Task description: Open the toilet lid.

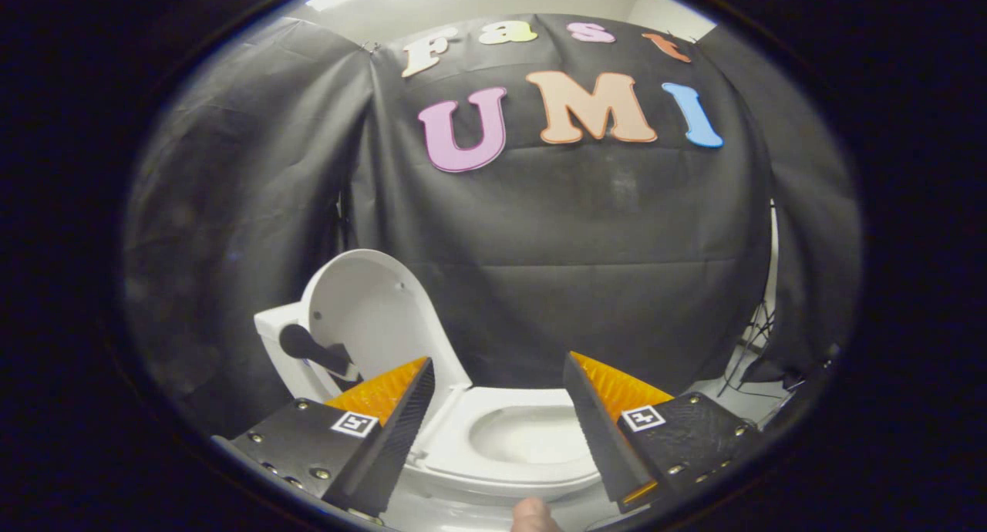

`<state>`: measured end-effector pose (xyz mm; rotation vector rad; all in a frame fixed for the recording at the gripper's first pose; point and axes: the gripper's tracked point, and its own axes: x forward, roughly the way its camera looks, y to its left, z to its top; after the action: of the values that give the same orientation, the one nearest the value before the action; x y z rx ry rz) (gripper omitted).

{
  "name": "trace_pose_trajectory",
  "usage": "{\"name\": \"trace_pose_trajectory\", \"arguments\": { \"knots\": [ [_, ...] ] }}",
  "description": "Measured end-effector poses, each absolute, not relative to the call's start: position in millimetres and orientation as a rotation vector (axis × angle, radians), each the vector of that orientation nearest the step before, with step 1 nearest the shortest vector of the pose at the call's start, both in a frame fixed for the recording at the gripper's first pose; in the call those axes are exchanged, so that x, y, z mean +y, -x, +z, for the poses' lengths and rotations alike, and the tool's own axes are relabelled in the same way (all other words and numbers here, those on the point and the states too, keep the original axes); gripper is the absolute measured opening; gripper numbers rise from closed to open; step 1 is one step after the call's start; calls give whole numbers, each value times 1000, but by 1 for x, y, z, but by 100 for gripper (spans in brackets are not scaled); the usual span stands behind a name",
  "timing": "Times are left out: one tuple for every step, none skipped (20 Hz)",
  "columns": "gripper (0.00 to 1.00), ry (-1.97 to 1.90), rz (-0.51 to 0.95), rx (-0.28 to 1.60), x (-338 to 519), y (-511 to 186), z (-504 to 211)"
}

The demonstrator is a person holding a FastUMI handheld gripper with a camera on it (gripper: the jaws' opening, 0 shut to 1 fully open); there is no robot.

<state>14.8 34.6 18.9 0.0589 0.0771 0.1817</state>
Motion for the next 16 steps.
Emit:
{"name": "trace_pose_trajectory", "arguments": {
  "knots": [
    [99, -50, 180, 81, 28, -14, 16],
    [99, -44, 182, 73, 24, -13, 17],
    [99, -37, 179, 67, 19, -12, 17],
    [99, -34, 168, 64, 12, -12, 17],
    [99, -32, 166, 63, 8, -11, 15],
    [99, -28, 165, 67, 5, -11, 12],
    [99, -29, 160, 73, 0, -11, 9],
    [99, -44, 150, 75, -5, -10, 8],
    [99, -67, 148, 77, -9, -9, 7],
    [99, -85, 152, 80, -9, -8, 5],
    [99, -95, 144, 79, -11, -9, 5],
    [99, -97, 134, 77, -14, -8, 5],
    [99, -99, 126, 72, -17, -8, 6],
    [99, -103, 122, 70, -18, -8, 6],
    [99, -106, 123, 71, -17, -8, 4],
    [99, -108, 122, 75, -17, -9, 3]
  ]
}}
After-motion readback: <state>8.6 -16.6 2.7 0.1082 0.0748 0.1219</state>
